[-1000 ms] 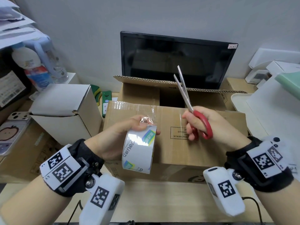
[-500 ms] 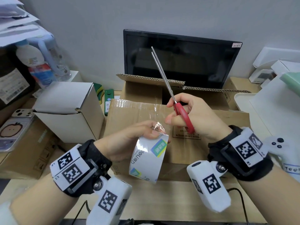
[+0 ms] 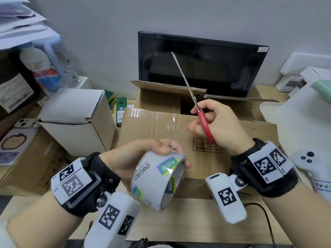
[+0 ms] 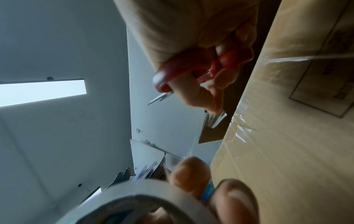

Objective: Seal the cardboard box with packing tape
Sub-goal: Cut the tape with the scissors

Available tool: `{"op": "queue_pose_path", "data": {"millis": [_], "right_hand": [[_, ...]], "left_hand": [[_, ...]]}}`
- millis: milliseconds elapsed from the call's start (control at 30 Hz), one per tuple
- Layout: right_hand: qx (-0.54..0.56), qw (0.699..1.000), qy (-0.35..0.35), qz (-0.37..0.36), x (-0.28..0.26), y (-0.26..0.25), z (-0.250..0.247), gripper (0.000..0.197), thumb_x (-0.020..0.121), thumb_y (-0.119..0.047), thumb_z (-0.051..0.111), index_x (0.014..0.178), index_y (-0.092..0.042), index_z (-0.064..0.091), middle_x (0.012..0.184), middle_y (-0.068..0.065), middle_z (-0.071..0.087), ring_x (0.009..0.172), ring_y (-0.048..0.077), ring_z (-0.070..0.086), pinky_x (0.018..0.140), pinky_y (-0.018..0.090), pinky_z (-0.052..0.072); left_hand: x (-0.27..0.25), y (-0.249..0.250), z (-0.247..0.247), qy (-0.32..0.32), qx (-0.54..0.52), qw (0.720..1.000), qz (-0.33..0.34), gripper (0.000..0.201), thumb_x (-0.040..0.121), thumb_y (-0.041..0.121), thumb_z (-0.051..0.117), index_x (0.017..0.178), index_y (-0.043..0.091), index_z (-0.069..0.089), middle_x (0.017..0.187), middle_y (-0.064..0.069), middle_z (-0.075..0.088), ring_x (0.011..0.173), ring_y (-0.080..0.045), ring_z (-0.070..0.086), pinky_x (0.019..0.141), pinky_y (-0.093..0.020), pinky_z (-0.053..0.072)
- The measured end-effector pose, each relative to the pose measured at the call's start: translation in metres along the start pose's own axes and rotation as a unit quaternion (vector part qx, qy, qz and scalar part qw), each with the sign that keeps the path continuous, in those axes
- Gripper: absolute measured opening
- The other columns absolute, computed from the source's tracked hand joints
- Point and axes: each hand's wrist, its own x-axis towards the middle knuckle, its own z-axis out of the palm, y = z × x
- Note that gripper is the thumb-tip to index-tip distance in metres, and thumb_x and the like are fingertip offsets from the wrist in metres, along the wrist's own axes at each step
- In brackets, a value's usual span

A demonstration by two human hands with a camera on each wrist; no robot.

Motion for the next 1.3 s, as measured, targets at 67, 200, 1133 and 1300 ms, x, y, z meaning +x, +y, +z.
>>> {"op": "queue_pose_path", "data": {"millis": [67,200,1133,1300], "right_hand": [[0.004,1.000,0.013,0.008,0.001,0.002,0.000,0.031,0.072,-0.007,0.075,0.090,-0.026,0.059,0.074,0.009,0.073,0.072,0.023,0.071,0.077,0.039,0.058],[0.013,0.999,0.025,0.027,0.003,0.005,0.001,0.030,0.072,-0.007,0.076,0.088,-0.027,0.059,0.073,0.009,0.073,0.066,0.017,0.069,0.069,0.033,0.057],[-0.184,0.971,0.153,0.020,0.006,0.008,0.054,0.026,0.077,-0.027,0.073,0.089,-0.037,0.052,0.073,-0.013,0.062,0.072,0.009,0.060,0.065,0.030,0.054],[-0.212,0.962,0.170,0.023,0.004,0.002,0.056,0.025,0.076,-0.034,0.073,0.091,-0.034,0.052,0.078,-0.009,0.064,0.073,0.012,0.061,0.064,0.030,0.054]], "left_hand": [[-0.004,0.001,-0.003,0.000,0.027,1.000,-0.011,0.048,0.063,0.031,0.075,0.098,0.007,0.053,0.114,-0.020,0.053,0.094,-0.034,0.052,0.077,-0.035,0.049],[-0.018,0.011,-0.007,0.044,0.062,0.997,-0.008,0.053,0.057,0.036,0.079,0.097,0.009,0.057,0.125,-0.022,0.051,0.091,-0.031,0.055,0.073,-0.031,0.051],[-0.019,0.089,-0.047,0.126,0.292,0.948,-0.020,0.038,0.056,0.043,0.061,0.082,0.015,0.061,0.078,-0.013,0.065,0.066,-0.025,0.062,0.060,-0.028,0.050],[-0.024,0.088,-0.041,0.138,0.318,0.938,-0.003,0.033,0.054,0.047,0.060,0.077,0.023,0.064,0.076,-0.009,0.065,0.062,-0.020,0.064,0.055,-0.022,0.047]]}}
